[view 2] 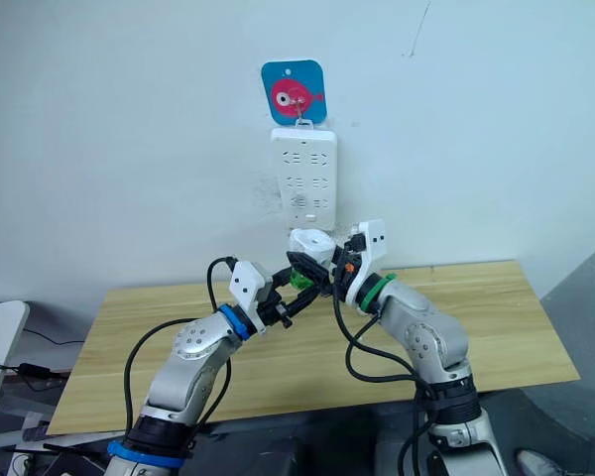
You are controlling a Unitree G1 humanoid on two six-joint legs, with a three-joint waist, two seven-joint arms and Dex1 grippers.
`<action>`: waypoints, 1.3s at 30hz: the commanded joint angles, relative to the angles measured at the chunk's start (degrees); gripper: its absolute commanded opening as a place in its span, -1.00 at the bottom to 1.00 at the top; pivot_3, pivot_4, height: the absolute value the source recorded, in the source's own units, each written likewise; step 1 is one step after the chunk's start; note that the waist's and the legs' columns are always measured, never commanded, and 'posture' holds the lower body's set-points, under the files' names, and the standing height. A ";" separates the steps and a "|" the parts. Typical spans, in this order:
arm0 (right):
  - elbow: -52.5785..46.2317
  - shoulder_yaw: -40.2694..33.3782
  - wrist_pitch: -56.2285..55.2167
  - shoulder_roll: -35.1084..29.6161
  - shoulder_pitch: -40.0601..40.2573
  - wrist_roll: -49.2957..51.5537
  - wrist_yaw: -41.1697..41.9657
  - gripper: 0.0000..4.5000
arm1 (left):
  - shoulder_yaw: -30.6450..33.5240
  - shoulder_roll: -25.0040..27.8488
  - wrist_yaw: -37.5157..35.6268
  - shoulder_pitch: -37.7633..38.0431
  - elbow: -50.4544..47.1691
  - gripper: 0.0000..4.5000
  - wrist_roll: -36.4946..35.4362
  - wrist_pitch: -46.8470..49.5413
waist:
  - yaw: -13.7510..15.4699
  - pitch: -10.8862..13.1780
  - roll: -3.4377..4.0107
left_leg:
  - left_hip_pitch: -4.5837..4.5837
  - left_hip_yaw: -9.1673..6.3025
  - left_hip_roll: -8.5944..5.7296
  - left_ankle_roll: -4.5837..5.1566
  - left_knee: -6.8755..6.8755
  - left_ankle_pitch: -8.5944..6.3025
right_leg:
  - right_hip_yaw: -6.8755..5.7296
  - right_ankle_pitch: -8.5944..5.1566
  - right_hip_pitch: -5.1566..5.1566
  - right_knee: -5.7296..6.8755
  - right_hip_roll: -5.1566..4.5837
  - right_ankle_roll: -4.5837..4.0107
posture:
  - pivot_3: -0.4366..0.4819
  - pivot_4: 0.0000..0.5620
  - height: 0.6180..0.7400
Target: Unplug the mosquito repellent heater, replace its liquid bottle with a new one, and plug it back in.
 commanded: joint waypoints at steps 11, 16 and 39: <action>-0.77 -2.73 -7.36 -3.45 2.87 -4.85 0.89 0.32 | 4.75 4.30 -0.10 1.55 -4.37 1.00 -1.66 -2.18 | 0.03 -0.01 0.01 | 0.00 0.00 0.00 0.00 -0.01 0.00 | -0.01 0.00 -0.01 0.00 0.00 0.00 | 0.02 -0.57 1.00; -2.57 -4.06 -10.18 -8.12 6.98 -6.81 2.09 0.32 | 12.22 9.06 -0.90 4.46 -4.25 1.00 -6.78 2.43 | 0.08 0.00 0.01 | 0.00 0.01 0.00 0.00 -0.03 0.00 | 0.01 0.00 -0.02 0.00 0.00 0.00 | 0.04 -0.56 1.00; -4.14 -3.35 -19.10 -15.42 17.48 -17.86 3.46 0.32 | 14.88 10.57 4.77 4.77 -1.17 1.00 -5.71 9.75 | 1.02 0.00 0.01 | 0.03 0.01 0.02 -0.01 -0.03 -0.01 | 0.01 0.00 0.03 -0.02 0.01 0.00 | -0.03 -0.54 1.00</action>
